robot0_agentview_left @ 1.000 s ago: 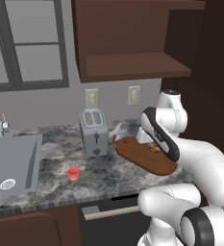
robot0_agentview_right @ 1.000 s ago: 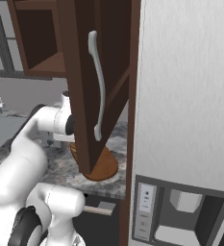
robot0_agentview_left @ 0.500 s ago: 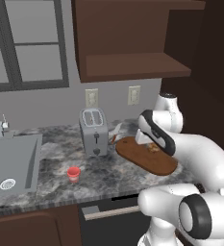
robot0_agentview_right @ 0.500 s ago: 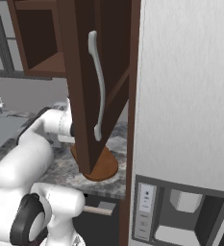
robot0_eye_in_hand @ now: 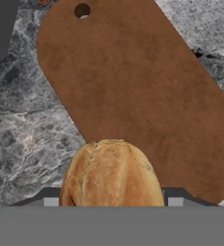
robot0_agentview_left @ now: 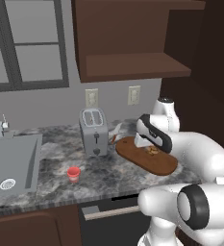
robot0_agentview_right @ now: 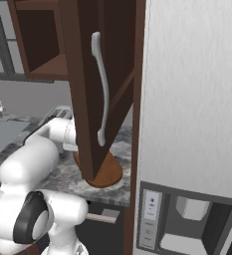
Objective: Pick the bread, place it on the cutting board, pick the jam, place it on the counter, and close the cabinet.
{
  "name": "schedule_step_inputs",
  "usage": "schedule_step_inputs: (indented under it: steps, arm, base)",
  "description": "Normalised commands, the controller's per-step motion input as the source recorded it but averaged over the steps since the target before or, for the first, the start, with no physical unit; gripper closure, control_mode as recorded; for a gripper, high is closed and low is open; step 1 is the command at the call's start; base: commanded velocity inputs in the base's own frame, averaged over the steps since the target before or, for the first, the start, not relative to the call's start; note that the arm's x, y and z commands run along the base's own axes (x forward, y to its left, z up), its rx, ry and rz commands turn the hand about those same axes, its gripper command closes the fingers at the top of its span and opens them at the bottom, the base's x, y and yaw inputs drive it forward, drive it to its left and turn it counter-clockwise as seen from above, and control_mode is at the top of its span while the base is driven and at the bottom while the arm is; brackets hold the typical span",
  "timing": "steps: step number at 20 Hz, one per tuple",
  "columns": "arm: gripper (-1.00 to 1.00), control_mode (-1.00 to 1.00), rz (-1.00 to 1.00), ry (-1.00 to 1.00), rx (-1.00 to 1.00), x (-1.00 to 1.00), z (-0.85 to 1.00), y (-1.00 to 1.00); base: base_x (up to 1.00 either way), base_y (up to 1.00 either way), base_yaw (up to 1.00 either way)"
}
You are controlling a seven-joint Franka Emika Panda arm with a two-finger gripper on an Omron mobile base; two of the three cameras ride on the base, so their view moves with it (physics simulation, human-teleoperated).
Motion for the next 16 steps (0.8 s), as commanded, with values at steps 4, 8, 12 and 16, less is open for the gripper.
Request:
schedule_step_inputs:
  steps: [4,8,12,16]
  arm:
    - [1.00,-1.00,0.00,0.00,0.00,0.13,-0.25,0.00]
    - [1.00,-1.00,0.00,0.00,0.00,0.15,-0.20,-0.01]
    - [1.00,-1.00,0.00,0.00,0.00,0.18,-0.18,0.00]
    - [1.00,-1.00,0.00,0.00,0.00,0.17,-0.15,0.00]
  base:
    - [0.00,0.00,0.00]
    - [0.00,0.00,0.00]
    - [0.00,0.00,0.00]
    - [0.00,0.00,0.00]
